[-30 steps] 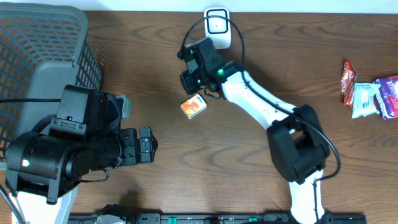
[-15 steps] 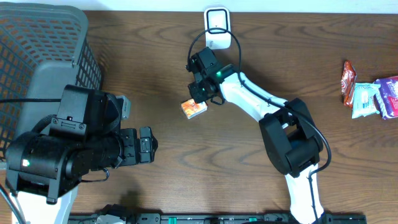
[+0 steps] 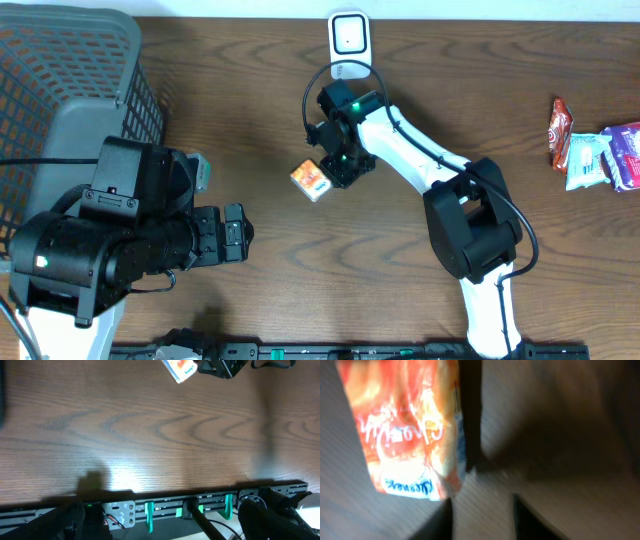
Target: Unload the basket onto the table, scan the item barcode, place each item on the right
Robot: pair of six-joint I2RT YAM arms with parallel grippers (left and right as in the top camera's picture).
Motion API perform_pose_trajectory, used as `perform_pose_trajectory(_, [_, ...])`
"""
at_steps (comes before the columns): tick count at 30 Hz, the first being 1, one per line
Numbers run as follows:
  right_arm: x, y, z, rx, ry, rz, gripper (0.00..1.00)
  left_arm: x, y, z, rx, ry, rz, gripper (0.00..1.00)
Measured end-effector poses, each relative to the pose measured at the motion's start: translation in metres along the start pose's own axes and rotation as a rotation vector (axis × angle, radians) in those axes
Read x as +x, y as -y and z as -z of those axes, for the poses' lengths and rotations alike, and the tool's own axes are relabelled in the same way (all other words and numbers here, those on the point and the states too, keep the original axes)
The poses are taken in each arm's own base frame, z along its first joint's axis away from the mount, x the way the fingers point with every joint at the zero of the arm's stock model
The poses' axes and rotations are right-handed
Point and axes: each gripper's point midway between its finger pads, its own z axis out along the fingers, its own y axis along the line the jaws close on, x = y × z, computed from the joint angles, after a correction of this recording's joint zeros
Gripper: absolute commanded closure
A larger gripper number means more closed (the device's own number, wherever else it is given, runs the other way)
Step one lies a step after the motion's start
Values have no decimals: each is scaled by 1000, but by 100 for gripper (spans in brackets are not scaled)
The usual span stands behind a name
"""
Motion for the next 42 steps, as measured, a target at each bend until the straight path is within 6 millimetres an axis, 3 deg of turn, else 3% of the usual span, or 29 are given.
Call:
perform_pose_trajectory(6, [-41,-8,19,-64,154,19,35,0,0,0,0,0,0,2])
perform_pose_trajectory(14, [-62,-18,30,-155,249,27,36,0,0,0,0,0,0,2])
perform_pose_trajectory(18, [-65,-21,24,-167,272,49,39,0,0,0,0,0,0,2])
perform_pose_trajectory(30, [-49,-28,-16,-181,270,125,55,0,0,0,0,0,0,2])
perform_pose_trajectory(32, [-49,-29,-19,-193,279,131,69,0,0,0,0,0,0,2])
perform_pose_trajectory(34, [-49,-33,-21,-213,288,139,93,0,0,0,0,0,0,2])
perform_pose_trajectory(35, [-49,-34,-20,-223,291,141,99,0,0,0,0,0,0,2])
perform_pose_trajectory(42, [-46,-25,-12,-180,251,48,99,0,0,0,0,0,0,2])
